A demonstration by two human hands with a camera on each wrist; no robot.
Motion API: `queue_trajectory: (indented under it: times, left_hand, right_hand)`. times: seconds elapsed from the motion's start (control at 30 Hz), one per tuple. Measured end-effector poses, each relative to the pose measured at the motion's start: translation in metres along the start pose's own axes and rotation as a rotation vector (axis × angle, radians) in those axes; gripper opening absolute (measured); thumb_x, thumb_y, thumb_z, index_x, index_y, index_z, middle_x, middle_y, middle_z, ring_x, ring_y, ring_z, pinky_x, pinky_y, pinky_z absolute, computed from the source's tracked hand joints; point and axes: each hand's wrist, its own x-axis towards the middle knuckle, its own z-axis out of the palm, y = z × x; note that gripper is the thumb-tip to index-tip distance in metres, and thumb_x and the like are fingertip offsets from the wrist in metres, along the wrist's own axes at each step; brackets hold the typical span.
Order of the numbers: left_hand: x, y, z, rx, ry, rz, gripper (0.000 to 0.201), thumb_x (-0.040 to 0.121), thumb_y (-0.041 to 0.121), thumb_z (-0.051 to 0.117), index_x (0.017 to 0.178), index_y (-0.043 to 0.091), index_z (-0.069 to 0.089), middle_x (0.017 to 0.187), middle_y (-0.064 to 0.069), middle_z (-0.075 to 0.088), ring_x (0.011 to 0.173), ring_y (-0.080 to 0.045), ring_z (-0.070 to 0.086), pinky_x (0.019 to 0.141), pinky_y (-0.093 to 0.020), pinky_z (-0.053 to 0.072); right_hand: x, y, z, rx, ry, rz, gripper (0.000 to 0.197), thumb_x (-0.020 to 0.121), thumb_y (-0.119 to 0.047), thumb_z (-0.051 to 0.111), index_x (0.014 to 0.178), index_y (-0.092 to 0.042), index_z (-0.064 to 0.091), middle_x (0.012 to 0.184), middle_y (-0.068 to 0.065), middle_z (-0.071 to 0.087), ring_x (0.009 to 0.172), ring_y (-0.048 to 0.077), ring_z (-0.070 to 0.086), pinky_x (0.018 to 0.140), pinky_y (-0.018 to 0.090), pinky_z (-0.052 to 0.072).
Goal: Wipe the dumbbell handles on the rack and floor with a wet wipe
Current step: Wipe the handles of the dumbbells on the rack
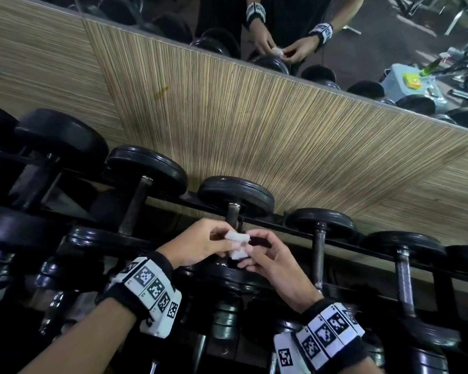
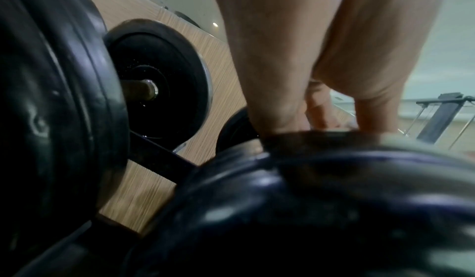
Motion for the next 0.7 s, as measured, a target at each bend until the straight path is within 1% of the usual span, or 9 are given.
queue_trajectory:
  times: [0.1,0.13,0.2,0.3,0.37,0.43,0.53,0.63,0.7]
  left_hand:
    - [0.02,-0.024,-0.013,0.197,0.341,-0.055,0.008,0.087,0.014,0.075,0.084,0.009,0.069,0.08,-0.011,0.073,0.07,-0.021,0.072,0.07,-0.047,0.061]
    - [0.026,-0.029,-0.02,0.265,0.409,-0.087,0.013,0.087,0.018,0.075,0.079,0.012,0.067,0.074,-0.007,0.072,0.065,-0.021,0.072,0.066,-0.045,0.061]
    - [0.039,-0.033,-0.03,0.371,0.428,-0.129,0.02,0.089,0.022,0.073,0.074,0.014,0.064,0.069,-0.004,0.071,0.061,-0.02,0.071,0.063,-0.04,0.06]
    - [0.058,-0.029,-0.034,0.503,0.281,-0.034,0.023,0.09,0.022,0.072,0.07,0.017,0.061,0.068,0.004,0.067,0.067,-0.014,0.066,0.072,-0.032,0.055]
    - [0.063,-0.024,-0.029,0.551,0.151,0.033,0.022,0.094,0.016,0.067,0.072,0.018,0.064,0.073,0.007,0.068,0.072,-0.007,0.063,0.078,-0.028,0.05]
    - [0.063,-0.025,-0.026,0.549,0.104,0.059,0.024,0.096,0.012,0.063,0.073,0.014,0.065,0.075,0.005,0.071,0.071,-0.004,0.063,0.077,-0.026,0.049]
    - [0.051,-0.035,-0.025,0.619,0.043,0.023,0.028,0.096,0.015,0.062,0.068,0.01,0.065,0.071,0.005,0.07,0.072,-0.008,0.066,0.076,-0.03,0.051]
    - [0.038,-0.036,-0.022,0.737,-0.212,-0.094,0.03,0.094,0.02,0.064,0.065,0.015,0.069,0.069,0.004,0.069,0.072,-0.009,0.065,0.075,-0.028,0.048]
    - [0.041,-0.036,-0.025,0.735,-0.3,-0.152,0.026,0.093,0.021,0.065,0.069,0.011,0.072,0.075,-0.003,0.072,0.077,-0.015,0.066,0.079,-0.033,0.048]
  right_hand:
    - [-0.019,0.002,-0.027,-0.251,0.15,-0.101,0.018,0.099,-0.012,0.06,0.116,-0.018,0.061,0.09,0.012,0.075,0.077,0.014,0.069,0.071,0.018,0.052]
    - [-0.027,0.003,-0.042,-0.397,0.238,-0.158,0.016,0.098,-0.013,0.061,0.112,-0.022,0.063,0.087,0.006,0.075,0.076,0.009,0.069,0.07,0.015,0.051]
    - [-0.044,0.011,-0.073,-0.709,0.384,-0.204,0.012,0.097,-0.023,0.064,0.105,-0.031,0.064,0.082,-0.009,0.073,0.077,0.002,0.069,0.069,0.012,0.049]
    - [-0.063,0.032,-0.103,-0.87,0.489,-0.083,0.005,0.096,-0.041,0.058,0.098,-0.04,0.062,0.078,-0.017,0.071,0.077,0.006,0.069,0.073,0.029,0.053]
    - [-0.065,0.048,-0.109,-0.919,0.592,-0.023,0.013,0.098,-0.045,0.052,0.09,-0.044,0.062,0.074,-0.015,0.072,0.079,0.016,0.069,0.073,0.041,0.053]
    - [-0.062,0.053,-0.109,-0.919,0.694,-0.04,0.018,0.099,-0.04,0.052,0.086,-0.041,0.064,0.069,-0.012,0.071,0.075,0.019,0.068,0.071,0.042,0.052]
    - [-0.061,0.057,-0.105,-0.901,0.752,-0.059,0.019,0.098,-0.041,0.052,0.084,-0.038,0.065,0.065,-0.011,0.07,0.071,0.019,0.066,0.069,0.042,0.052]
    - [-0.062,0.058,-0.105,-0.883,0.768,-0.103,0.032,0.09,-0.057,0.039,0.082,-0.038,0.063,0.064,-0.012,0.069,0.067,0.017,0.065,0.065,0.042,0.051]
    - [-0.063,0.058,-0.104,-0.885,0.767,-0.126,0.035,0.086,-0.059,0.034,0.08,-0.04,0.062,0.063,-0.011,0.068,0.065,0.017,0.064,0.063,0.039,0.048]
